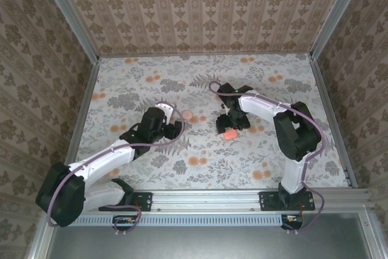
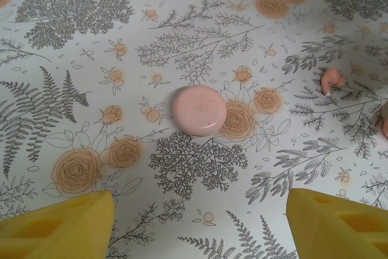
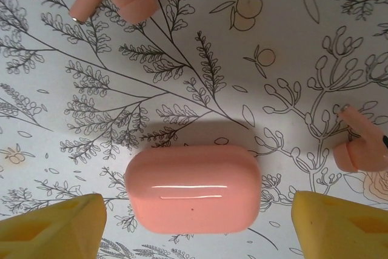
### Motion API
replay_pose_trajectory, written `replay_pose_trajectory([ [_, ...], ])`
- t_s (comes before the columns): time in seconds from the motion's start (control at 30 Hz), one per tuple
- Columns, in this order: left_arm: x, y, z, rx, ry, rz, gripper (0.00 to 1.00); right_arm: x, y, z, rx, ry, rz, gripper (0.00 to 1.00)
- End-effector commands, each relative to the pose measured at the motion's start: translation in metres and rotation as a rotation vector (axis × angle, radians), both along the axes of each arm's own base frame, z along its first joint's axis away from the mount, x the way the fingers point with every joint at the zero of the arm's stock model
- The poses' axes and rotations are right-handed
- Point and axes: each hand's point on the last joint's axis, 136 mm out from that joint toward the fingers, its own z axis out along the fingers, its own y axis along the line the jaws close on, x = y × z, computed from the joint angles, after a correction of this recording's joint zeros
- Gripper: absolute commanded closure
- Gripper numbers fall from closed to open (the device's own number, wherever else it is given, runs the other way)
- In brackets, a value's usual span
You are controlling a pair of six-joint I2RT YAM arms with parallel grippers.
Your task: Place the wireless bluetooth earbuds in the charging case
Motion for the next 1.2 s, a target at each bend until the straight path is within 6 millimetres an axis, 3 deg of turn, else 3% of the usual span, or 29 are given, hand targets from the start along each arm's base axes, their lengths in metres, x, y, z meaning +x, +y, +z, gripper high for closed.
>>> replay_pose_trajectory([
  [0.0, 0.002, -0.006, 0.005, -0.011, 0.005, -0.006, 0.24, -0.009, 0.002, -0.004, -0.031, 0.061, 0.055, 0.19],
  [0.23, 0.004, -0.008, 0.003, -0.006, 0.014, -0.008, 0.24, -0.012, -0.002, -0.017, -0.085, 0.101, 0.075, 0.22],
  [0.43, 0.005, -0.010, 0.002, -0.005, 0.013, -0.016, 0.24, -0.014, -0.007, -0.033, -0.120, 0.121, 0.089, 0.38],
  [0.6, 0.004, -0.012, 0.000, -0.007, 0.021, -0.024, 0.24, -0.013, -0.009, -0.029, -0.118, 0.094, 0.085, 0.45],
  [0.73, 0.001, -0.018, 0.004, -0.034, 0.015, -0.057, 0.24, -0.003, -0.002, -0.004, -0.049, 0.004, 0.067, 0.46],
  [0.83, -0.003, -0.029, 0.015, -0.080, -0.029, -0.123, 0.23, 0.010, 0.009, 0.028, 0.049, -0.106, 0.039, 0.46],
  [0.9, -0.009, -0.041, 0.027, -0.118, -0.093, -0.208, 0.23, 0.018, 0.026, 0.054, 0.180, -0.195, 0.024, 0.46],
  [1.0, -0.022, -0.058, 0.045, -0.155, -0.236, -0.335, 0.23, 0.026, 0.066, 0.098, 0.508, -0.347, 0.020, 0.45],
  [1.17, -0.035, -0.074, 0.058, -0.152, -0.357, -0.432, 0.22, 0.028, 0.090, 0.150, 0.849, -0.477, -0.065, 0.47],
])
